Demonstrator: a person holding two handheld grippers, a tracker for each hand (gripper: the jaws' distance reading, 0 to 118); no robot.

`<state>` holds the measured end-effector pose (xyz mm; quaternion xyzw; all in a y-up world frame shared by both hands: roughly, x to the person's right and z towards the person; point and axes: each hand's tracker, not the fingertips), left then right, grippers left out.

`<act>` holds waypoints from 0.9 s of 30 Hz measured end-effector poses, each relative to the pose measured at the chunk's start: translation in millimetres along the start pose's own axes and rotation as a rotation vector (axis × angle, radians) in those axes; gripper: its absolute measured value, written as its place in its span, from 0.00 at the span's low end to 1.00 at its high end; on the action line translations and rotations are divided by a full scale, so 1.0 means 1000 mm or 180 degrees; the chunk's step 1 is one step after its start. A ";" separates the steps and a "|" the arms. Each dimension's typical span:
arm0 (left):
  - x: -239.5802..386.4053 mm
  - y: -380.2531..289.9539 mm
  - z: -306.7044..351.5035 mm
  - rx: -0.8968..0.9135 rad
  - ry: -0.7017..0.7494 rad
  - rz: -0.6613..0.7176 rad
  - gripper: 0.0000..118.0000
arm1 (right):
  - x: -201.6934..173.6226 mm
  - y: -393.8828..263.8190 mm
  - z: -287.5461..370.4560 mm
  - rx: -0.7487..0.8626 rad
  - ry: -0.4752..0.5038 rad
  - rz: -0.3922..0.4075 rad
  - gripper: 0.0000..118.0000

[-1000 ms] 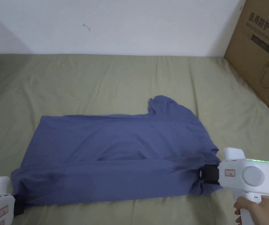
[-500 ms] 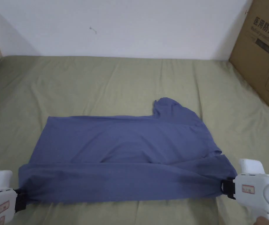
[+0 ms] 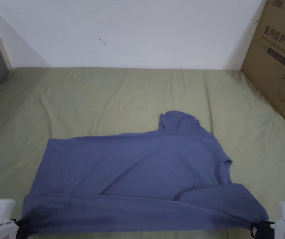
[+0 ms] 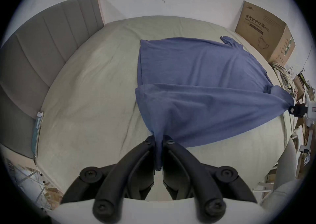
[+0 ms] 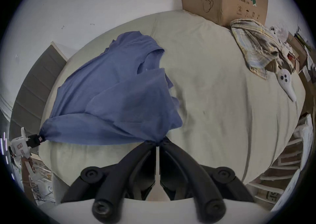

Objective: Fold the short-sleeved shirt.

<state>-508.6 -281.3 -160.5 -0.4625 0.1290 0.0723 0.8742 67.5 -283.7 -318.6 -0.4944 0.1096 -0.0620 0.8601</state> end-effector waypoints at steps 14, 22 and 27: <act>-0.002 0.003 0.029 0.0352 0.0094 0.0208 0.81 | -0.008 0.022 0.015 0.0201 0.0037 0.0113 0.54; 0.028 0.037 0.041 0.0587 -0.0146 0.0172 0.43 | -0.031 0.062 0.030 0.0601 0.0045 0.0227 0.54; 0.049 0.044 0.015 0.0485 -0.0171 0.0061 0.00 | -0.046 0.072 -0.001 0.0464 0.0081 0.0341 0.01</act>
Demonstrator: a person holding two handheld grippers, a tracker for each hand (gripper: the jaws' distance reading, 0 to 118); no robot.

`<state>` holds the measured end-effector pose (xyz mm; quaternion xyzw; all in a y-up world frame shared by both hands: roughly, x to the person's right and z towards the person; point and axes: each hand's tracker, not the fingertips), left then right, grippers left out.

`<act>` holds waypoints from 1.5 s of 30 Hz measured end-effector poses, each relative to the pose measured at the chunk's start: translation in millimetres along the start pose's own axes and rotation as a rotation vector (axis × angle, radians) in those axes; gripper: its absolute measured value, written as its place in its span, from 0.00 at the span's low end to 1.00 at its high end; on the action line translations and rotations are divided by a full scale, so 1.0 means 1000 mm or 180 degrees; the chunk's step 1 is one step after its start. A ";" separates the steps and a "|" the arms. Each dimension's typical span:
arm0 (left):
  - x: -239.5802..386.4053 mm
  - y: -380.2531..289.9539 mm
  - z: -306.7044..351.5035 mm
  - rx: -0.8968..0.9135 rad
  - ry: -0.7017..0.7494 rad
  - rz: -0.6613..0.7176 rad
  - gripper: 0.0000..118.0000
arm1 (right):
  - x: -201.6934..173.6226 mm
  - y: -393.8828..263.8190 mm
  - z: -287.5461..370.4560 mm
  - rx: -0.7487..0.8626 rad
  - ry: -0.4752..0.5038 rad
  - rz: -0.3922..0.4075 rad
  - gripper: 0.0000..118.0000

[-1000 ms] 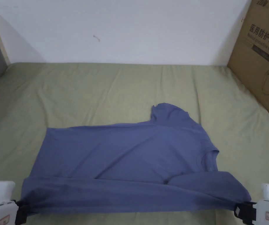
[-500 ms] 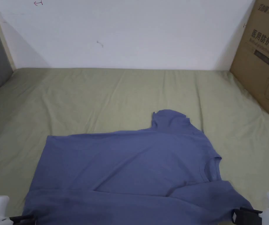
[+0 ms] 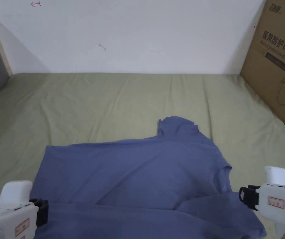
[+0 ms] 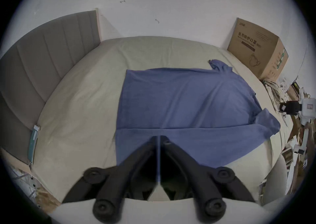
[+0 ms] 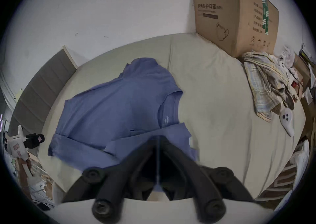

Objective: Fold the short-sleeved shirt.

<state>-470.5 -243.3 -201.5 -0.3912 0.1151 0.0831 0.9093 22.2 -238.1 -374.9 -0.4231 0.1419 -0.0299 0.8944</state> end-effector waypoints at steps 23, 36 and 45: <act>-0.005 0.076 -0.113 -0.0153 0.0101 0.0329 0.00 | 0.008 0.216 -0.250 -0.0430 0.0011 0.0096 0.59; -0.008 0.072 -0.130 -0.0381 0.0124 0.0326 0.00 | -0.009 0.203 -0.277 -0.0598 -0.0175 0.0521 0.05; -0.040 0.109 -0.143 -0.0359 0.0083 0.0510 0.34 | -0.012 0.218 -0.244 -0.0463 -0.0089 0.0548 0.04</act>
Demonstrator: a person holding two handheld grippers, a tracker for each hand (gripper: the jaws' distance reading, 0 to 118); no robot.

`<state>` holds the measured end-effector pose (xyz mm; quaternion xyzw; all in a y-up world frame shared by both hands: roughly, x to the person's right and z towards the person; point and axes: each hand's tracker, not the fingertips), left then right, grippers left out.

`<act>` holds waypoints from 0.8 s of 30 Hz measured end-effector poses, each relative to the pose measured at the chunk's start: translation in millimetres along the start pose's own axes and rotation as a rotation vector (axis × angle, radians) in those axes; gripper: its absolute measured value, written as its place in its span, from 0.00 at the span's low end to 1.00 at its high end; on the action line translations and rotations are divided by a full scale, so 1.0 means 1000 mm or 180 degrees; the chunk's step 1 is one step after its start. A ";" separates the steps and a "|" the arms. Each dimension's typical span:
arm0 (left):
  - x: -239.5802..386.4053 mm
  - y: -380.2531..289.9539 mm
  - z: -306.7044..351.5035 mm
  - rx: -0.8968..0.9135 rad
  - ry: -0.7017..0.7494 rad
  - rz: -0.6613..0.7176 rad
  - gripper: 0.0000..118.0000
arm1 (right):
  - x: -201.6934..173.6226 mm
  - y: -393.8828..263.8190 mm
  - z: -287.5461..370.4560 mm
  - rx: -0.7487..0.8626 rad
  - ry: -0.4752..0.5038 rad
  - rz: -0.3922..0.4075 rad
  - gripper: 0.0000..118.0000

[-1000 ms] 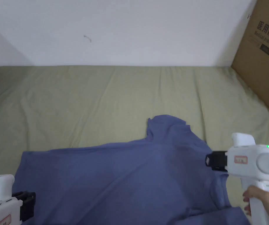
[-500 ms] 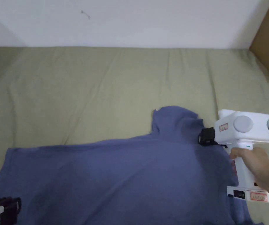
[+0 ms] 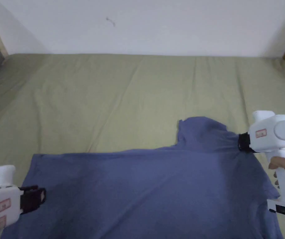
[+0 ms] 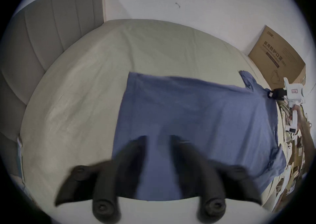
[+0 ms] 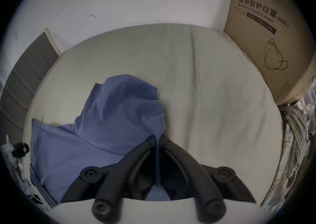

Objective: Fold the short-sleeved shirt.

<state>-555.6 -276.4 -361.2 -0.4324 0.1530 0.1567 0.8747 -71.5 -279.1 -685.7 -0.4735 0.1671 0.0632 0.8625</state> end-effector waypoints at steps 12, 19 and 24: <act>-0.035 0.102 -0.095 -0.0193 0.0048 0.0421 0.86 | 0.001 -0.002 -0.007 -0.0058 -0.0035 0.0069 0.04; -0.022 0.094 -0.119 -0.0269 0.0395 0.0016 0.53 | 0.000 -0.007 -0.012 -0.0130 -0.0064 0.0034 0.04; -0.023 0.101 -0.097 -0.0385 0.0151 -0.0042 0.01 | -0.007 -0.005 0.022 -0.0027 -0.0031 0.0044 0.04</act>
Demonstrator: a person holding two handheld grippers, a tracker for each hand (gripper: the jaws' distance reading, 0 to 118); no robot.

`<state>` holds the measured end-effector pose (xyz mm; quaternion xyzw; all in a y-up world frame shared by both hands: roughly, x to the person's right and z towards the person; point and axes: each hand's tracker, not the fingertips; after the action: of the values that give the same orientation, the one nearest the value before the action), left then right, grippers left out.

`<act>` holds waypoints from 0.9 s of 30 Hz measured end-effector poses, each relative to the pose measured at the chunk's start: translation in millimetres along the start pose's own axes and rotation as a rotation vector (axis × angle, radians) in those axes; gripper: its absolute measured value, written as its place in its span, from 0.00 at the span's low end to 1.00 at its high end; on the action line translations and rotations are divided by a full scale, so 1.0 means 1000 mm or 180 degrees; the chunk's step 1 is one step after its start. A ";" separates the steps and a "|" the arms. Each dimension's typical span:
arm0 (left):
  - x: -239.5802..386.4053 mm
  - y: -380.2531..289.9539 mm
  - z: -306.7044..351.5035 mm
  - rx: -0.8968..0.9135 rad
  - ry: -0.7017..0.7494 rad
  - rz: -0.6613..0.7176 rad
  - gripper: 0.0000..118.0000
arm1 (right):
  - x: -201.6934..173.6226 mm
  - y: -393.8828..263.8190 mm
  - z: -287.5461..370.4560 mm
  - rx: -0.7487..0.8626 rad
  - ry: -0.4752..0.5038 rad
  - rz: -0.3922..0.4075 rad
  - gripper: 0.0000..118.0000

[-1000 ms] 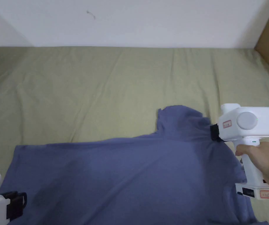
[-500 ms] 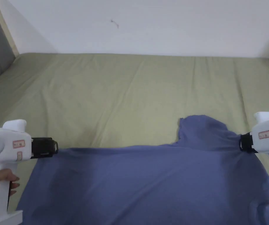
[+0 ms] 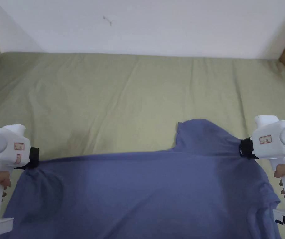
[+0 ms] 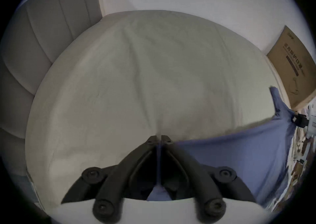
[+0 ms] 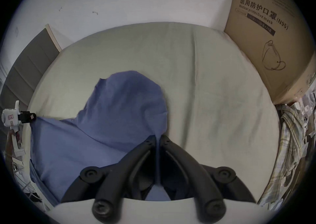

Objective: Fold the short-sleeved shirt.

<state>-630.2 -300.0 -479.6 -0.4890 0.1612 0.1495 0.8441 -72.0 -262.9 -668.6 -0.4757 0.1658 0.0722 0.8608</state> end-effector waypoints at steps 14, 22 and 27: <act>0.000 -0.090 0.191 0.0722 -0.0016 -0.0418 0.02 | 0.003 -0.091 0.192 0.0559 0.0057 0.0032 0.04; -0.013 -0.209 0.208 0.0391 0.0065 -0.0529 0.02 | -0.002 -0.238 0.211 0.0082 0.0113 -0.0035 0.04; -0.034 -0.250 0.180 0.0125 0.0108 -0.0484 0.02 | 0.008 -0.298 0.174 -0.0204 0.0116 -0.0303 0.04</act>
<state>-535.8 -265.3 -186.3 -0.4857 0.1408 0.0735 0.8596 57.4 -277.0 -349.2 -0.5116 0.1563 0.0278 0.8444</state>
